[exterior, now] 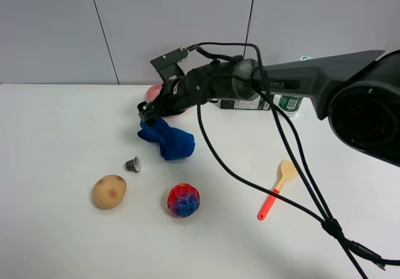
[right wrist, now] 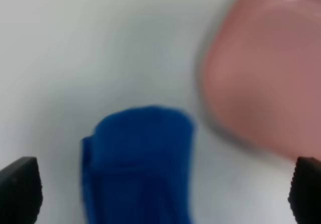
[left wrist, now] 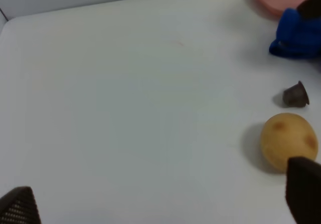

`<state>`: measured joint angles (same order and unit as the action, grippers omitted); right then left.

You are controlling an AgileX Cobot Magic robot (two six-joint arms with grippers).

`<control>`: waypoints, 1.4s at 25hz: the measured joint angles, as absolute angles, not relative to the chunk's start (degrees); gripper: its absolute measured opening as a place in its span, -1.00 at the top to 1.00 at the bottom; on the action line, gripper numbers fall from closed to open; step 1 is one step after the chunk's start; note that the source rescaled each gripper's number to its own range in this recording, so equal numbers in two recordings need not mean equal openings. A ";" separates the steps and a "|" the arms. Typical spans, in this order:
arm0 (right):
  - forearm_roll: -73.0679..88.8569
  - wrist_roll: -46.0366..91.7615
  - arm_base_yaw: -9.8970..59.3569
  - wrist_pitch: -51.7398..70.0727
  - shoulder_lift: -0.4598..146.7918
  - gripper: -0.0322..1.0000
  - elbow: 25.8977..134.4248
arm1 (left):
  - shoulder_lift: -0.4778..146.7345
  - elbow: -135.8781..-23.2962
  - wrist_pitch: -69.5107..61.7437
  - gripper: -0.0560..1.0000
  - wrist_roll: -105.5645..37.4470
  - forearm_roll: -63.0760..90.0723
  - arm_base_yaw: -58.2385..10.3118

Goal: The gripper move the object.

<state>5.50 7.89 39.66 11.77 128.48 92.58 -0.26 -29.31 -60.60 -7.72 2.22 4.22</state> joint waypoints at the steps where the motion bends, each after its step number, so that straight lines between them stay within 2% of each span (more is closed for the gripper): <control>1: 5.50 7.89 38.92 11.84 127.83 -1.00 92.58 | -0.26 -29.31 -60.60 -1.00 -7.72 2.22 4.22; 8: 4.71 7.46 31.20 19.53 119.92 -1.00 92.58 | -0.26 -29.31 -60.60 -1.00 -7.72 2.22 4.22; 21: -6.61 4.56 16.14 39.92 104.80 -1.00 90.97 | -0.26 -29.31 -60.60 -1.00 -7.72 2.22 4.22; 29: -7.85 4.44 5.56 37.02 88.37 -1.00 71.99 | -0.26 -29.31 -60.60 -1.00 -7.72 2.22 4.22; 35: -7.85 4.83 -0.38 35.79 69.68 -1.00 55.58 | -0.26 -29.31 -60.60 -1.00 -7.72 2.22 4.22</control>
<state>-7.85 4.83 -0.38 35.79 69.68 55.58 -0.26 -29.31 -60.60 -7.72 2.22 4.22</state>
